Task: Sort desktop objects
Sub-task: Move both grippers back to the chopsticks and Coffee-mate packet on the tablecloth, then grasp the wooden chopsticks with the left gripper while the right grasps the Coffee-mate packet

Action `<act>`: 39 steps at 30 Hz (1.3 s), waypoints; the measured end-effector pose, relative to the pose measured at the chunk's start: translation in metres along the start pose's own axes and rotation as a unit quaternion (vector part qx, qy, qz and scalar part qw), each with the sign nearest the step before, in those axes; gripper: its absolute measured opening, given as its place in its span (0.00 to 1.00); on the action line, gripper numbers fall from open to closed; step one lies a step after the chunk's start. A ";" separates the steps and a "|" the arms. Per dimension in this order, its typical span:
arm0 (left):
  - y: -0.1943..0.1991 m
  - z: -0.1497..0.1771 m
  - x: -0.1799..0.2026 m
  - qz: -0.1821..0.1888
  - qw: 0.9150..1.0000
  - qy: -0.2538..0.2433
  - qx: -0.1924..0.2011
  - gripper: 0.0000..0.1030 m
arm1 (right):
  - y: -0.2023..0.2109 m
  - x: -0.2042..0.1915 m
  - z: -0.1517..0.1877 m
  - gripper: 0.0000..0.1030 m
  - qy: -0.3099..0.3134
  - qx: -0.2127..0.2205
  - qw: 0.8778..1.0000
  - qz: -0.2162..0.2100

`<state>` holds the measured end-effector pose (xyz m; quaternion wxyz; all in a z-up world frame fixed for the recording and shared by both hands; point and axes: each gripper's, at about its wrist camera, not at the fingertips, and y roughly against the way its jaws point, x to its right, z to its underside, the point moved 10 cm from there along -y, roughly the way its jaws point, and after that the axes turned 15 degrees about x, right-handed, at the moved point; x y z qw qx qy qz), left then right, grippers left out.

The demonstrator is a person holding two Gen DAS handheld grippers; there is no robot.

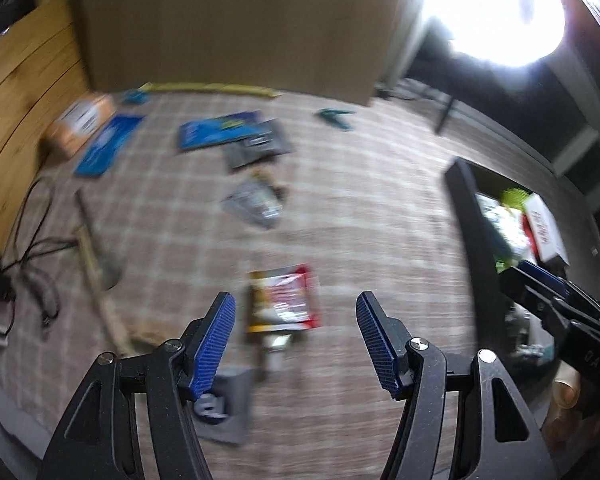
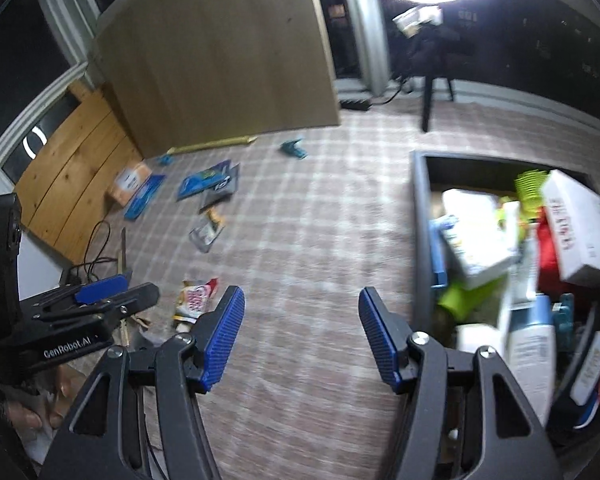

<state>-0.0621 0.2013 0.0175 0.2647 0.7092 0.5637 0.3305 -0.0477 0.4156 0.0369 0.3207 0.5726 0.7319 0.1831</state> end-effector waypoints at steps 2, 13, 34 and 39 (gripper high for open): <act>-0.003 0.006 -0.029 -0.016 1.000 0.019 -0.008 0.59 | -0.013 -0.014 0.006 0.57 0.003 -0.012 1.000 -0.007; -0.030 0.041 -0.136 -0.081 0.991 0.097 -0.054 0.59 | -0.078 -0.075 0.039 0.57 0.030 -0.073 0.996 -0.030; -0.043 0.057 -0.181 -0.122 0.986 0.098 -0.065 0.40 | -0.149 -0.127 0.082 0.58 0.131 -0.146 0.981 0.015; -0.040 0.059 -0.187 -0.133 0.985 0.090 -0.062 0.29 | -0.151 -0.121 0.078 0.51 0.137 -0.150 0.979 0.029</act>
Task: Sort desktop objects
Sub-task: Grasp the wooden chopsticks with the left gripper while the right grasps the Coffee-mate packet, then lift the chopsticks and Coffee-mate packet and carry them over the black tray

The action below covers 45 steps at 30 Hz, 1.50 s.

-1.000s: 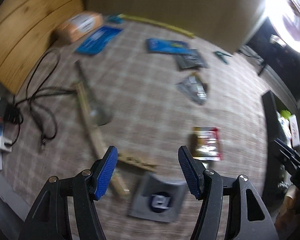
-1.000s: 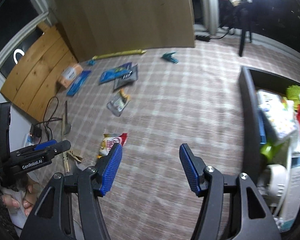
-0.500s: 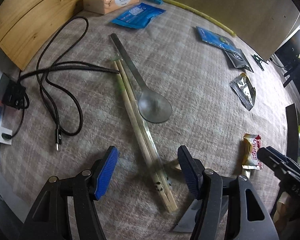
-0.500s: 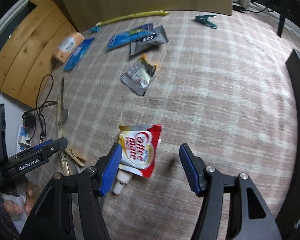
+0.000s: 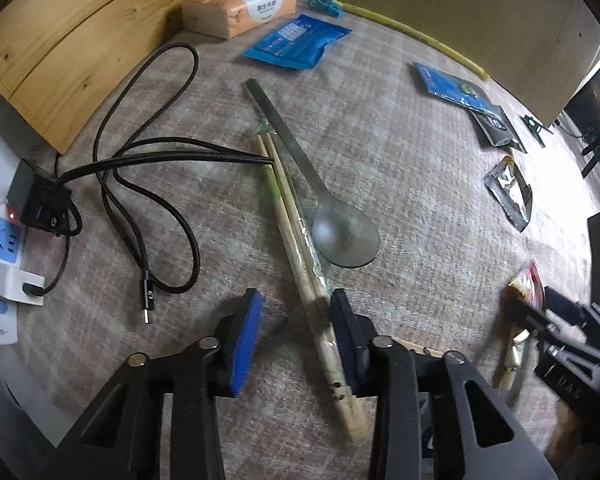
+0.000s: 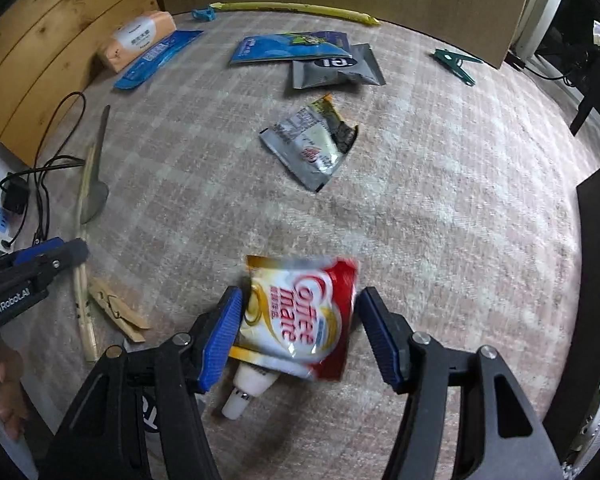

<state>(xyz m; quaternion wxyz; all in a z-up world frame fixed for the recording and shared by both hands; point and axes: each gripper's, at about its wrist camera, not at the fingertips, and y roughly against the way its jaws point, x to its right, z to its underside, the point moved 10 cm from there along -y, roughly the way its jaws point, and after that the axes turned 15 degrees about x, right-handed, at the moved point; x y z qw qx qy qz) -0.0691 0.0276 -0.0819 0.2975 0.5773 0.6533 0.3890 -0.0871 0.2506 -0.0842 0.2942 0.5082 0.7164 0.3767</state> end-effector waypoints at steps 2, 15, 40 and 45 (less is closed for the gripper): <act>0.001 0.002 0.000 -0.013 1.000 -0.015 0.007 0.22 | 0.000 0.004 -0.001 0.49 0.000 0.000 1.000 0.001; 0.018 0.022 -0.023 0.026 0.998 0.055 0.011 0.04 | 0.020 0.038 -0.003 0.15 -0.056 0.030 0.997 -0.035; 0.065 -0.028 0.062 0.082 0.994 0.033 0.062 0.04 | 0.079 0.073 -0.014 0.07 -0.109 0.089 0.987 -0.073; 0.078 -0.033 0.125 0.120 0.991 -0.010 0.066 0.04 | 0.107 0.105 -0.009 0.07 -0.118 0.108 0.986 -0.050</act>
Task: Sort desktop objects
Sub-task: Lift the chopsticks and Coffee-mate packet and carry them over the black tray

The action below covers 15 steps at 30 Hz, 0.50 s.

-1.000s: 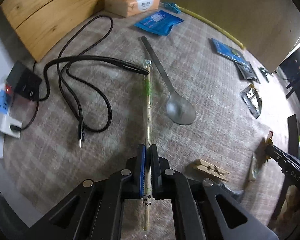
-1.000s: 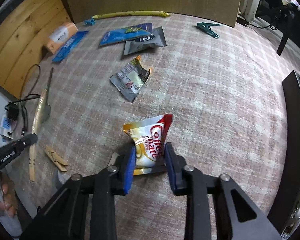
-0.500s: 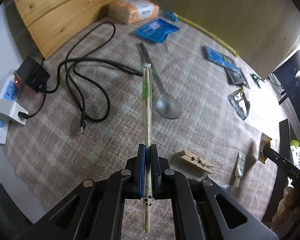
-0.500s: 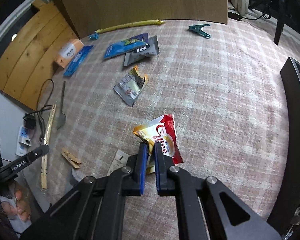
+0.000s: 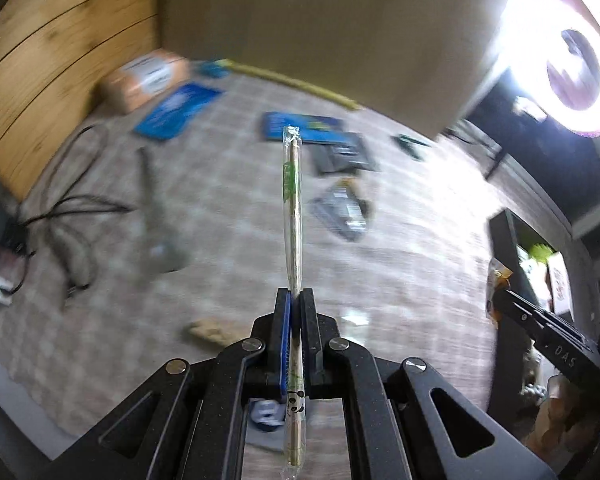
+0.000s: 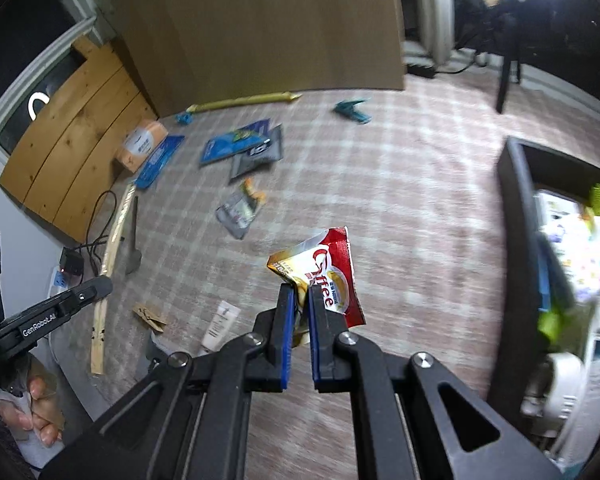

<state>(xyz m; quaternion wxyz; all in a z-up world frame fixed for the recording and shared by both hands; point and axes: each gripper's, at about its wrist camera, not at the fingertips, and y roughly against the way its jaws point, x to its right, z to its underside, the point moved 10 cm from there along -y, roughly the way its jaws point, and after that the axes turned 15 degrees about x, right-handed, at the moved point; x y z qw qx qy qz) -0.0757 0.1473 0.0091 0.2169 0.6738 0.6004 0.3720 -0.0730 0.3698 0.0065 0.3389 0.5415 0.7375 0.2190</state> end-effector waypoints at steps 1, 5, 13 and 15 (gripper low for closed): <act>-0.002 0.000 0.012 0.007 1.000 -0.008 0.000 0.04 | 0.007 0.008 -0.001 0.07 -0.003 0.005 1.000 0.006; -0.008 0.001 0.075 0.053 0.998 -0.035 -0.008 0.04 | 0.035 0.047 -0.004 0.07 -0.022 0.020 0.999 0.032; -0.007 0.014 0.199 0.132 0.987 -0.084 -0.020 0.04 | 0.092 0.131 -0.002 0.07 -0.059 0.047 0.993 0.089; -0.006 0.020 0.227 0.149 0.984 -0.096 -0.023 0.04 | 0.106 0.152 0.000 0.07 -0.068 0.053 0.991 0.102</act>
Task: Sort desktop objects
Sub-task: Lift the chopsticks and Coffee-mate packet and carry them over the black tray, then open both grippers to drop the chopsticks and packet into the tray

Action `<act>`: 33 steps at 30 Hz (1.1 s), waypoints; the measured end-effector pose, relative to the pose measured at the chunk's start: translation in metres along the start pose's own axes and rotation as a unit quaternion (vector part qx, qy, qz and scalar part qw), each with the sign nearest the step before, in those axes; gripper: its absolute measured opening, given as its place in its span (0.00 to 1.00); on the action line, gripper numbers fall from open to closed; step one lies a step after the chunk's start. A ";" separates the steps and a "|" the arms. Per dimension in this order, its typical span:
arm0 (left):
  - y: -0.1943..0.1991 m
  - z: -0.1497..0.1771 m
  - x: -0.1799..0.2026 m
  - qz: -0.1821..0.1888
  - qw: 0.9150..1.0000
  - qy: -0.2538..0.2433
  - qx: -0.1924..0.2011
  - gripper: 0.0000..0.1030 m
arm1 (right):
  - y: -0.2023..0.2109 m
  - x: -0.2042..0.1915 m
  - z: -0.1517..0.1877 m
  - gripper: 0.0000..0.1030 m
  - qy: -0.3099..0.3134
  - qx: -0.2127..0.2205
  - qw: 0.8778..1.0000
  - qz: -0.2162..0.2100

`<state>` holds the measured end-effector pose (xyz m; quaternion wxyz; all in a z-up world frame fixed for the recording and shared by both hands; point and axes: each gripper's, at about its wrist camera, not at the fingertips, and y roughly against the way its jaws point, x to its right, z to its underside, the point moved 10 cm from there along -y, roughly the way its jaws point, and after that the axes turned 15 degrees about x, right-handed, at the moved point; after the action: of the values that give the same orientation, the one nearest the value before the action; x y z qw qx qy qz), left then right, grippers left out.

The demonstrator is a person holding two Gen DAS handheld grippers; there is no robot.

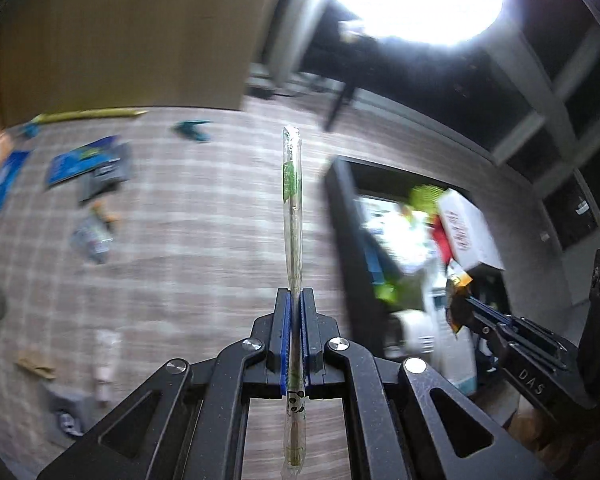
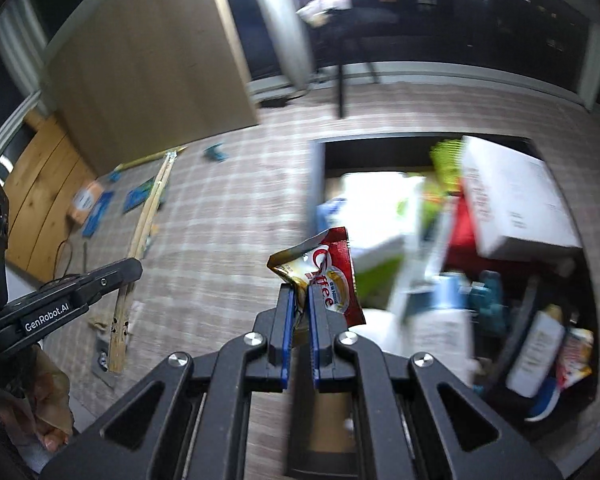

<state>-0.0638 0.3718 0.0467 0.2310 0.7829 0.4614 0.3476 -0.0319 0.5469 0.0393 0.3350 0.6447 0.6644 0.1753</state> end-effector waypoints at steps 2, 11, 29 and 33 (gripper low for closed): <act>-0.008 0.000 0.029 0.015 1.000 -0.012 -0.003 0.04 | 0.008 0.021 -0.001 0.07 -0.009 0.004 1.000 0.011; -0.038 0.006 0.118 0.048 0.998 -0.044 -0.015 0.04 | 0.033 0.094 -0.003 0.07 -0.027 0.016 0.999 0.041; -0.068 0.010 0.156 0.031 0.996 -0.072 -0.030 0.41 | 0.039 0.132 -0.016 0.48 -0.039 0.022 0.998 0.042; -0.064 0.008 0.146 0.026 0.996 -0.078 -0.028 0.41 | 0.033 0.121 -0.019 0.48 -0.037 0.021 0.998 0.035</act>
<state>-0.0454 0.5307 0.0462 0.2789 0.8123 0.4120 0.3044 -0.0133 0.6720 0.0485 0.3390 0.6805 0.6322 0.1491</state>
